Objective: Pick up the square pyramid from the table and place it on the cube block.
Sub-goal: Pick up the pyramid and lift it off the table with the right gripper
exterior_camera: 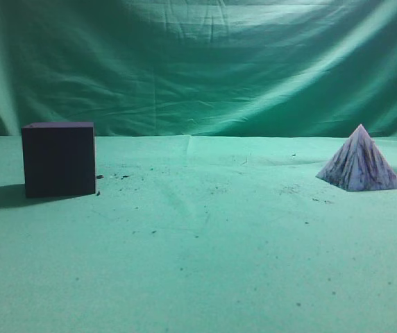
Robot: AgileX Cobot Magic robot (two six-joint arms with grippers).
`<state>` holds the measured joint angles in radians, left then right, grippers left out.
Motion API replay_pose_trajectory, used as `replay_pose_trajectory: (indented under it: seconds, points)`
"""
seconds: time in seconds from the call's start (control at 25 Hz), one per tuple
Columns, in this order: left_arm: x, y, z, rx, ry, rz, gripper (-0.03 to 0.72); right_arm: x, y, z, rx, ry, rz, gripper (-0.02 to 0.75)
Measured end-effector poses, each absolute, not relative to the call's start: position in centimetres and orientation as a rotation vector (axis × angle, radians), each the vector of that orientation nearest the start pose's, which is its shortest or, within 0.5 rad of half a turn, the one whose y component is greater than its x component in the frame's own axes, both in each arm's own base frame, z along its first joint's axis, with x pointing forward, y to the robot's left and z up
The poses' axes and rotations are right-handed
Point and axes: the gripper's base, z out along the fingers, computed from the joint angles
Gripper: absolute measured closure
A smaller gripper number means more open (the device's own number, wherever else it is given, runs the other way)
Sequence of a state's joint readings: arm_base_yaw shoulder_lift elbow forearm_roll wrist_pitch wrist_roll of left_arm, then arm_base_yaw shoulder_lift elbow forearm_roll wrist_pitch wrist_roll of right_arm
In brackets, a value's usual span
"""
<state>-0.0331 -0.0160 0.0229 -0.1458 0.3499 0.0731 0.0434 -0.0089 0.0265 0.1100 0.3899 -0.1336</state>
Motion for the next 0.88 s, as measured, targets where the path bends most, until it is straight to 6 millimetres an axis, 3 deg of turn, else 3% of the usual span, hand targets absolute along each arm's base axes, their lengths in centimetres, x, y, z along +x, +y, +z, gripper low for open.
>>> replay_pose_trajectory:
  seconds: [0.72, 0.88]
  points:
    - [5.27, -0.63, 17.51, 0.007, 1.838, -0.114, 0.688, 5.21, 0.61, 16.96, -0.099, 1.886, 0.047, 0.692]
    - [5.27, -0.63, 17.51, 0.007, 1.838, -0.114, 0.688, 5.45, 0.47, 17.76, -0.100, 1.793, 0.020, 0.692]
